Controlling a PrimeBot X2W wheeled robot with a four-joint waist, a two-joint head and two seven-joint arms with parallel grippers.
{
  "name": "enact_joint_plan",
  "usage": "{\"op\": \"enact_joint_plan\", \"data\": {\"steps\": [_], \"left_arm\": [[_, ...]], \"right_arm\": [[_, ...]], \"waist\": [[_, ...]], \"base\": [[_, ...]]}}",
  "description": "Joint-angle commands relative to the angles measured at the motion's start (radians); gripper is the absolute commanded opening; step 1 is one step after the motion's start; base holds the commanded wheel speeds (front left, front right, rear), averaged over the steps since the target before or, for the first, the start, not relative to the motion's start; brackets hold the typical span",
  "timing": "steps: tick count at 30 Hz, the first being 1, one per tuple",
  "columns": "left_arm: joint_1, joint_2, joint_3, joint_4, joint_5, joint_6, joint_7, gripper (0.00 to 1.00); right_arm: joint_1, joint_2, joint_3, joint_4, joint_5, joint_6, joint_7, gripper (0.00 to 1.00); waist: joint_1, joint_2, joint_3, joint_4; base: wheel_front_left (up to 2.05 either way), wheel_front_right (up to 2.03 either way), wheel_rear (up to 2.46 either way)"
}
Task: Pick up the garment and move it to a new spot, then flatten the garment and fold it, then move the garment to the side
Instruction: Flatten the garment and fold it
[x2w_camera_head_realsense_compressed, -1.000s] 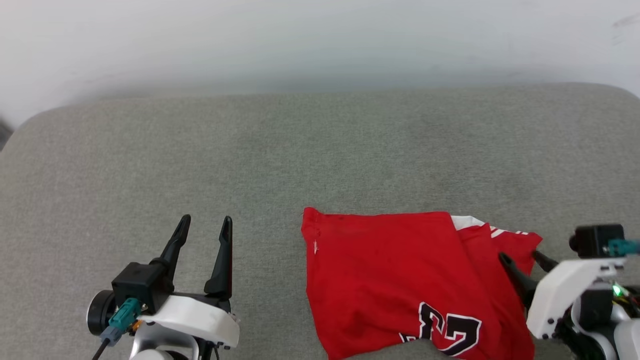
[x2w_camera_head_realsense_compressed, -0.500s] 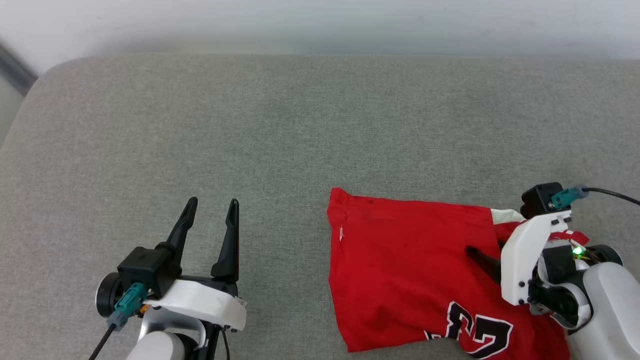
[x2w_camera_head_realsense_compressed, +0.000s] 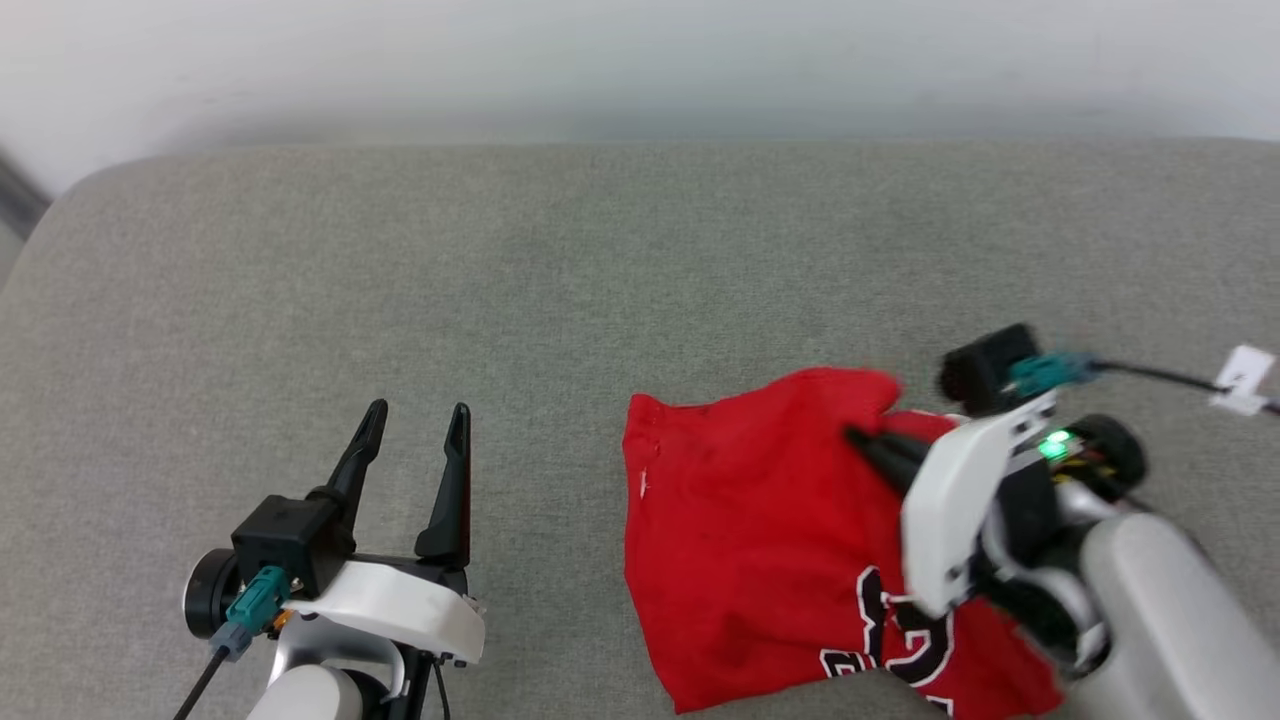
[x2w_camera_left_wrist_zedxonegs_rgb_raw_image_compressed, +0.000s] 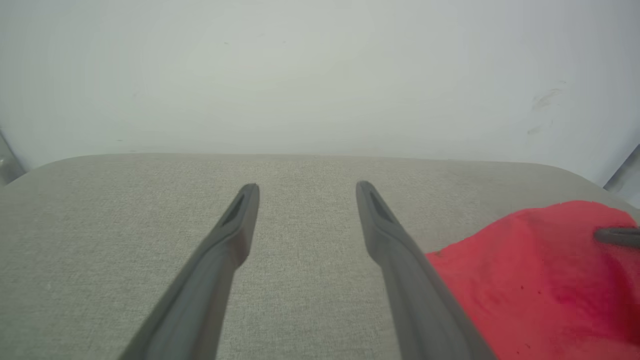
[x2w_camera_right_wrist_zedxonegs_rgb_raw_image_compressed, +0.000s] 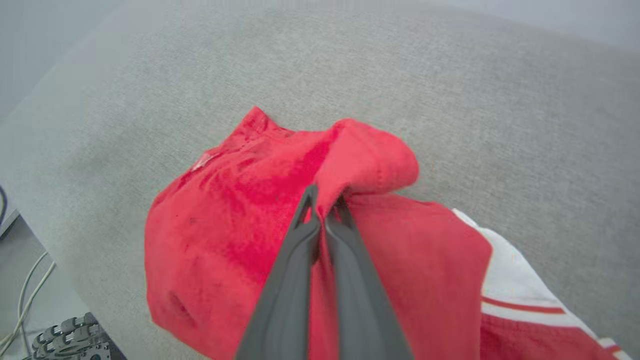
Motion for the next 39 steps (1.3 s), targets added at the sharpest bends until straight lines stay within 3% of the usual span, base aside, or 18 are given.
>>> {"op": "enact_joint_plan", "data": {"steps": [1,5,6,14,15,16,17,24,29,39], "left_arm": [[0.005,0.003,-0.001,-0.003,-0.001,0.001,0.002,1.00],[0.016,0.006,-0.006,-0.009,-0.003,0.006,0.011,1.00],[0.021,0.008,-0.009,-0.011,-0.004,0.008,0.014,1.00],[0.030,0.009,-0.019,-0.015,-0.007,0.008,0.023,1.00],[0.031,0.010,-0.020,-0.014,-0.008,0.008,0.024,1.00],[0.032,0.010,-0.020,-0.014,-0.009,0.008,0.024,1.00],[0.034,0.010,-0.021,-0.013,-0.011,0.009,0.025,1.00],[0.048,0.012,-0.026,-0.001,-0.017,0.011,0.023,1.00],[0.064,0.017,-0.021,0.005,-0.023,0.015,0.019,1.00],[0.079,0.032,-0.023,-0.002,-0.022,0.030,0.038,1.00]], "right_arm": [[0.019,0.008,0.005,-0.002,-0.002,0.000,-0.003,0.00],[0.084,0.025,0.135,-0.098,0.011,0.000,0.008,0.00],[0.126,0.032,0.206,-0.114,0.028,0.000,0.013,0.00],[0.219,0.040,0.367,-0.028,0.056,0.000,0.006,0.00],[0.224,0.042,0.375,-0.015,0.057,0.000,-0.005,0.30],[0.224,0.042,0.381,-0.007,0.050,0.000,-0.022,0.73],[0.223,0.041,0.385,-0.001,0.044,0.000,-0.044,1.00],[0.238,0.058,0.300,-0.064,0.002,0.000,-0.313,1.00],[0.277,0.101,0.141,-0.108,-0.057,0.000,-0.477,1.00],[0.352,0.182,-0.222,-0.150,-0.219,0.000,-0.544,1.00]], "waist": [[0.0001,-0.0001,-0.007,-0.006],[0.0001,-0.0001,-0.025,-0.017],[0.0001,-0.0001,-0.034,-0.020],[0.0001,-0.0001,-0.047,-0.023],[0.0001,-0.0001,-0.048,-0.023],[0.0001,-0.0001,-0.049,-0.023],[0.0001,-0.0001,-0.051,-0.024],[0.0001,-0.0001,-0.072,-0.024],[0.0001,-0.0001,-0.093,-0.029],[0.0001,-0.0001,-0.123,-0.042]], "base": [[0.00,0.00,0.00],[0.00,0.00,0.00],[0.00,0.00,0.00],[0.00,0.00,0.00],[0.00,0.00,0.00],[0.00,0.00,0.00],[0.00,0.00,0.00],[0.00,0.00,0.00],[0.00,0.00,0.00],[0.00,0.00,0.00]]}}
